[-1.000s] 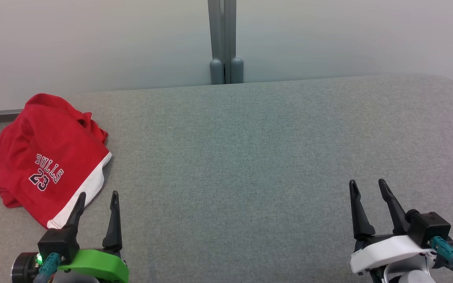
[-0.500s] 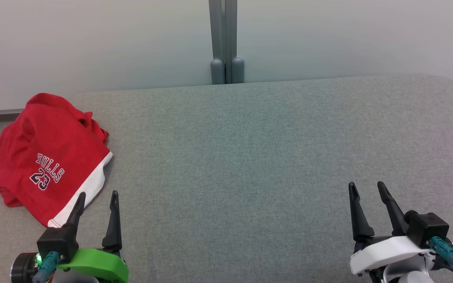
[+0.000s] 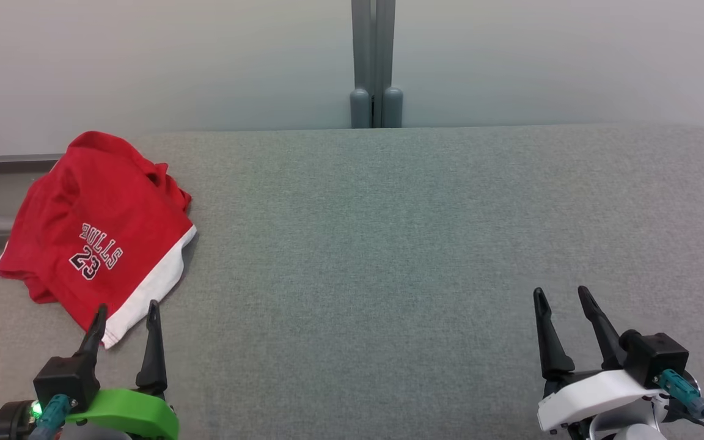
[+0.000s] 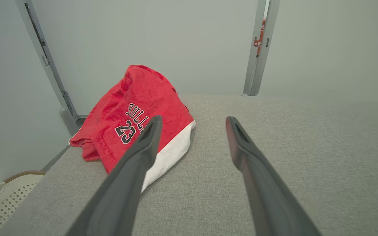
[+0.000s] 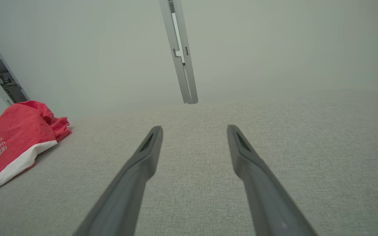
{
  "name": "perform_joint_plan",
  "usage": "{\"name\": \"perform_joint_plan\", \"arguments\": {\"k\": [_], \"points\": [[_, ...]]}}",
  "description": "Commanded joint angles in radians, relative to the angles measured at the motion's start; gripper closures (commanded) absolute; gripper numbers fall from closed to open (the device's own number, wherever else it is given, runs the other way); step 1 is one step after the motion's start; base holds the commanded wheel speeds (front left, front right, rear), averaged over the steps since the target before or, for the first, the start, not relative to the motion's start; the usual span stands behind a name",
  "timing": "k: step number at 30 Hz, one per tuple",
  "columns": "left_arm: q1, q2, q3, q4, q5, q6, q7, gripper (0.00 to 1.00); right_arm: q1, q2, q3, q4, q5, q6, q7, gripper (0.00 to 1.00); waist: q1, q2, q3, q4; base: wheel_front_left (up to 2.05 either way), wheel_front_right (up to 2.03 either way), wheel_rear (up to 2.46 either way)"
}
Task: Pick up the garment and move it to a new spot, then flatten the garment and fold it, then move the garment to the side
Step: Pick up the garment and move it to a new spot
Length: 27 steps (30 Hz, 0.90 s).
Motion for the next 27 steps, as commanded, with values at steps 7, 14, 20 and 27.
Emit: {"name": "perform_joint_plan", "arguments": {"k": [7, 14, 20, 27], "points": [[0.02, 0.016, 0.013, -0.004, -0.011, 0.022, 0.002, 0.0, 0.007, -0.004, 0.005, -0.003, -0.007, 0.0, -0.004, 0.0, 0.0, 0.0, 0.002, 0.095, 0.0, 0.0, 0.0], [0.027, 0.028, 0.026, -0.008, -0.021, 0.035, 0.012, 0.0, 0.014, -0.004, 0.01, 0.0, -0.011, 0.0, -0.004, 0.0, 0.0, 0.0, 0.0, 0.189, 0.0, 0.0, 0.0], [0.036, 0.038, 0.038, -0.015, -0.028, 0.05, 0.014, 0.0, 0.011, -0.004, 0.015, 0.005, -0.016, 0.0, -0.002, 0.0, 0.0, 0.0, -0.001, 0.262, 0.0, 0.0, 0.0], [0.05, 0.046, 0.057, -0.019, -0.041, 0.066, 0.007, 0.0, 0.001, -0.004, 0.031, 0.007, -0.018, 0.0, -0.002, 0.0, 0.0, 0.0, 0.003, 0.315, 0.0, 0.0, 0.0]]}}
